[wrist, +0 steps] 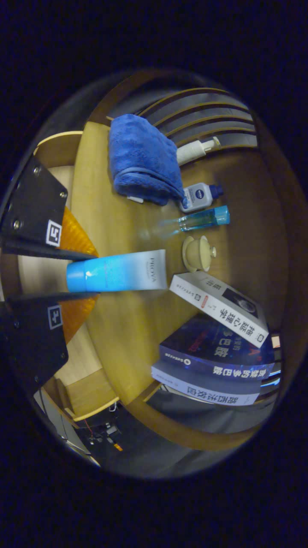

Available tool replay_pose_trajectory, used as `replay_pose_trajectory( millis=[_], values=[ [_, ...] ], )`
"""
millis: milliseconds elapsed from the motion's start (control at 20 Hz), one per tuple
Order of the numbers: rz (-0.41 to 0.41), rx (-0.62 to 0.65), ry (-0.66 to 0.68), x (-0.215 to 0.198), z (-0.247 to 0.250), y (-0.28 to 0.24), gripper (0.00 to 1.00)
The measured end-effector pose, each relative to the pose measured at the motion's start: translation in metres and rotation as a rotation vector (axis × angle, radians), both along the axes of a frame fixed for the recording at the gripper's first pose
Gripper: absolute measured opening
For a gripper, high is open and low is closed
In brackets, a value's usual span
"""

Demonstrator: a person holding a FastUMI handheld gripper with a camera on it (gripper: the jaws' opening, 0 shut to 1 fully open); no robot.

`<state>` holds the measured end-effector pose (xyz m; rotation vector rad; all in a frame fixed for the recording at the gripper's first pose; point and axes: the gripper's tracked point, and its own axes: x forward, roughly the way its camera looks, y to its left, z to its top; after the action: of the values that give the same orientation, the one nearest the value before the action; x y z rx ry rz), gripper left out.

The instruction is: Pull open the drawer, take out the items inside it, and place them on the countertop above the cabinet.

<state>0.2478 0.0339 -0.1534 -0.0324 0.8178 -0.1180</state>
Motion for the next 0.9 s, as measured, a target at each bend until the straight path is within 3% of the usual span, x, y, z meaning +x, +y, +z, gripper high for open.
replay_pose_trajectory(
  millis=[300,500,600,900],
  values=[
    [0.016,0.023,-0.001,0.022,-0.004,0.002,0.35],
    [0.029,0.027,-0.019,0.027,-0.001,0.000,0.41],
    [0.047,0.030,-0.069,0.027,0.009,0.003,0.49],
    [0.074,0.007,-0.328,0.019,0.078,0.003,0.49]
  ],
)
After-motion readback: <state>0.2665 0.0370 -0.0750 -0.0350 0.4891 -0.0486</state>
